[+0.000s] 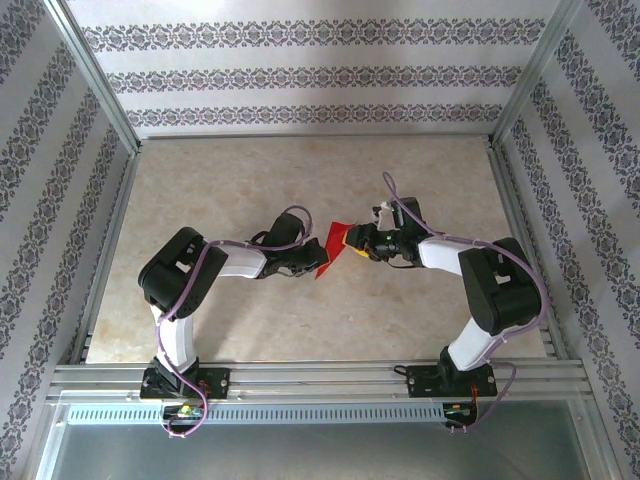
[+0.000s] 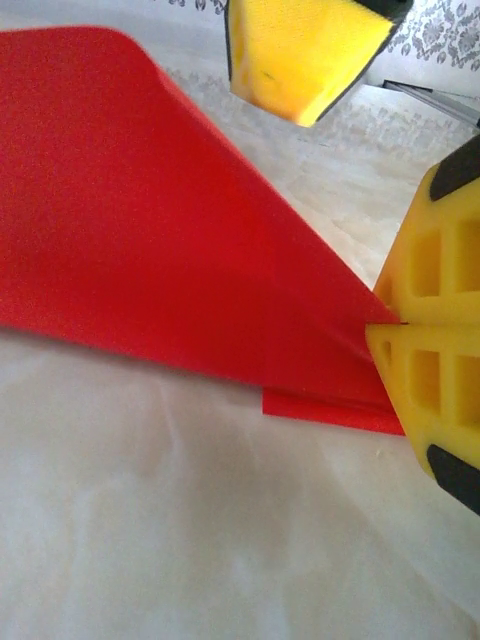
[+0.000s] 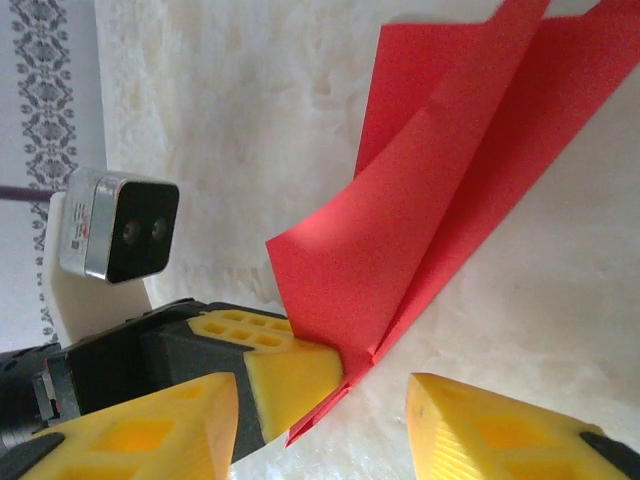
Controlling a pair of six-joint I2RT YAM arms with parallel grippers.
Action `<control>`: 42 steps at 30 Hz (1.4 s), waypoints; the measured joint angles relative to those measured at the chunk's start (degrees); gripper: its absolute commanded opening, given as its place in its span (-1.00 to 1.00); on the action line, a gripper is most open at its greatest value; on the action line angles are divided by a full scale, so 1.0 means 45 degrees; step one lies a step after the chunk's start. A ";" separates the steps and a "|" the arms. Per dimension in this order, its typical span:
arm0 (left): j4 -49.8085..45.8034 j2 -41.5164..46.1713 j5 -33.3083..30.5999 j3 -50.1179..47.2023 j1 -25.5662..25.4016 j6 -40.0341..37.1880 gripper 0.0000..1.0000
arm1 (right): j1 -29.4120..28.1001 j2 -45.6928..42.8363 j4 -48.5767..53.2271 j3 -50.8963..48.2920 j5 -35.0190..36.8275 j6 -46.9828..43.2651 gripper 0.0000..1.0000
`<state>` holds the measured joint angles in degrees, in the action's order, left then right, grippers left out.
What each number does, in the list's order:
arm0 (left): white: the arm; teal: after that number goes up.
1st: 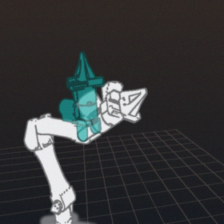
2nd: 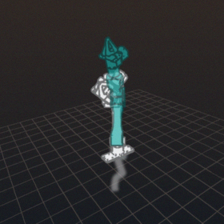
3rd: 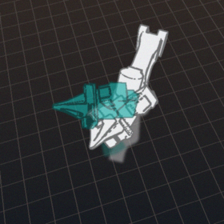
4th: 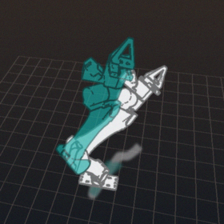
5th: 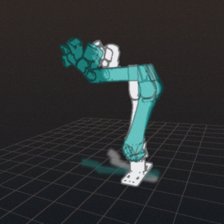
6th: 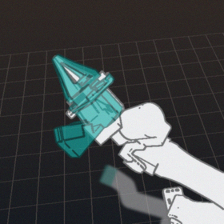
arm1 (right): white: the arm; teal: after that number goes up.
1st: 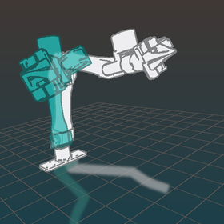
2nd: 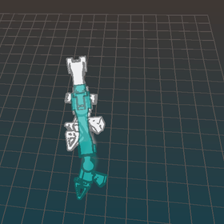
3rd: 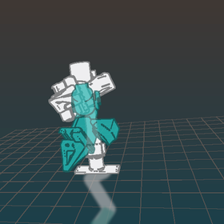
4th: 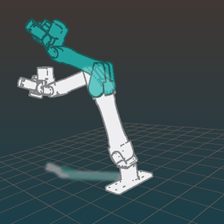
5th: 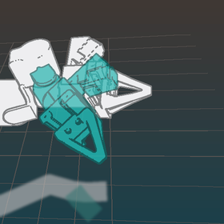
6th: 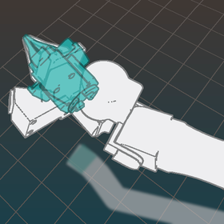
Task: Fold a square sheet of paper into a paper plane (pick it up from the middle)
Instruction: Fold the wing for the fifth time at the center of the table.
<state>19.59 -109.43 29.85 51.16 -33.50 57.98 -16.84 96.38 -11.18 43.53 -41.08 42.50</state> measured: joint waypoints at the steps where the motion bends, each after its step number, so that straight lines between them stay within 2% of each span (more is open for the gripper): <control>1: 0.0053 -0.0053 0.0015 -0.0010 0.0024 0.0102 -1.00 | -0.0078 0.0107 -0.0034 0.0058 -0.0044 -0.0019 -0.13; 8: 0.0471 -0.0175 0.0034 -0.0185 0.0068 0.0704 -1.00 | -0.0486 0.0942 -0.0355 0.0724 -0.0272 -0.0117 -0.24; 23: 0.0505 -0.0340 0.0364 -0.0058 0.0141 0.0840 -0.94 | -0.0937 0.1933 -0.0335 0.1642 -0.0597 -0.0311 -0.30; 42: 0.0063 -0.0529 0.0670 0.0389 0.0141 0.0457 -0.75 | -0.0976 0.2293 0.0515 0.1826 0.0986 -0.0379 -0.31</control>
<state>19.88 -111.81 32.86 52.90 -32.86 60.03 -21.23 106.69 -8.86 51.75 -36.64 40.80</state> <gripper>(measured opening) 0.121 0.348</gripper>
